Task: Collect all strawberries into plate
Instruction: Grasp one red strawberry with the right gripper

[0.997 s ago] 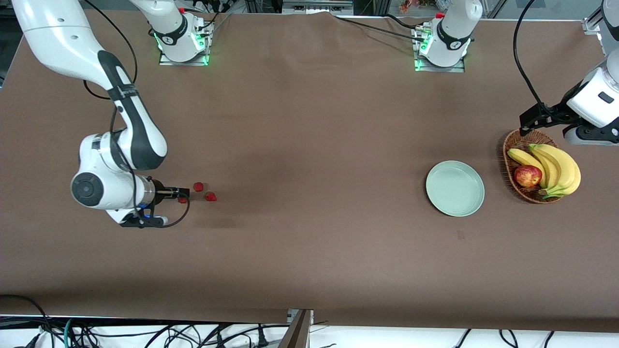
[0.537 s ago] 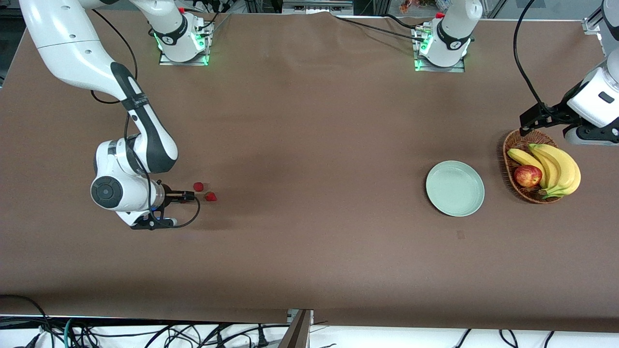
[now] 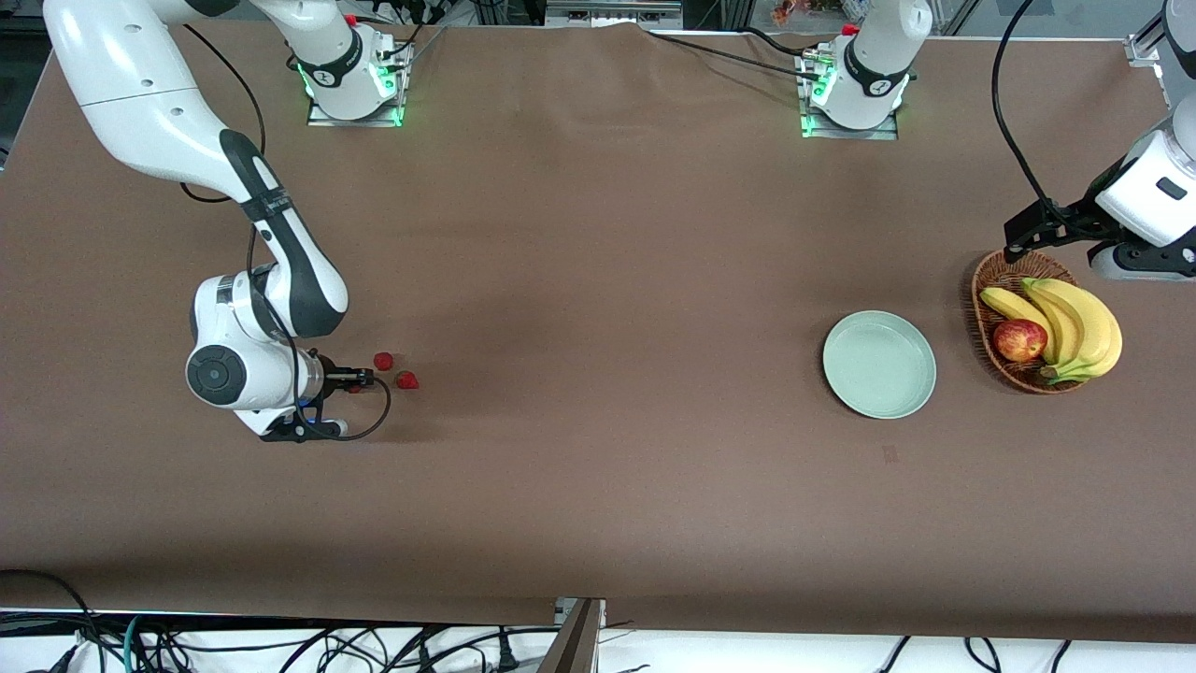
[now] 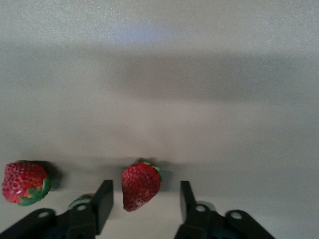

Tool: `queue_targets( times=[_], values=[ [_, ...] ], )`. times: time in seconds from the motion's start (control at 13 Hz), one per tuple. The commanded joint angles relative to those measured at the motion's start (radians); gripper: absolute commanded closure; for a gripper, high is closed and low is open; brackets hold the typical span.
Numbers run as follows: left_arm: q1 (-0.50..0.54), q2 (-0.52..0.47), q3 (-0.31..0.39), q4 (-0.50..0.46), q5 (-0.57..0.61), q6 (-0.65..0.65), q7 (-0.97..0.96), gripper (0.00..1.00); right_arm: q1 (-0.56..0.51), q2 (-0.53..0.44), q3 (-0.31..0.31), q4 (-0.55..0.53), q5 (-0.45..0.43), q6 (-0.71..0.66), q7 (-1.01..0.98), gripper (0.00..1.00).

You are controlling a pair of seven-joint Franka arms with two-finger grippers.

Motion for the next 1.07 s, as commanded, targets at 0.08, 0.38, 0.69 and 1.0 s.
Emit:
queue_targets(
  times=[0.08,0.38,0.69,1.0],
  values=[
    [0.005,0.017,-0.003,0.033,0.009,-0.02,0.008,0.0,-0.007,-0.004,0.005,-0.014,-0.015,0.02,0.015,0.52],
    [0.003,0.017,-0.003,0.033,0.009,-0.02,0.008,0.0,-0.01,-0.007,0.005,-0.001,-0.013,0.017,0.008,0.94],
    [0.003,0.017,-0.003,0.033,0.009,-0.02,0.008,0.0,-0.002,-0.031,0.008,0.084,-0.009,-0.069,0.001,0.95],
    [0.005,0.017,-0.003,0.033,0.009,-0.02,0.008,0.0,0.068,-0.034,0.016,0.231,0.001,-0.224,0.074,0.94]
  ],
)
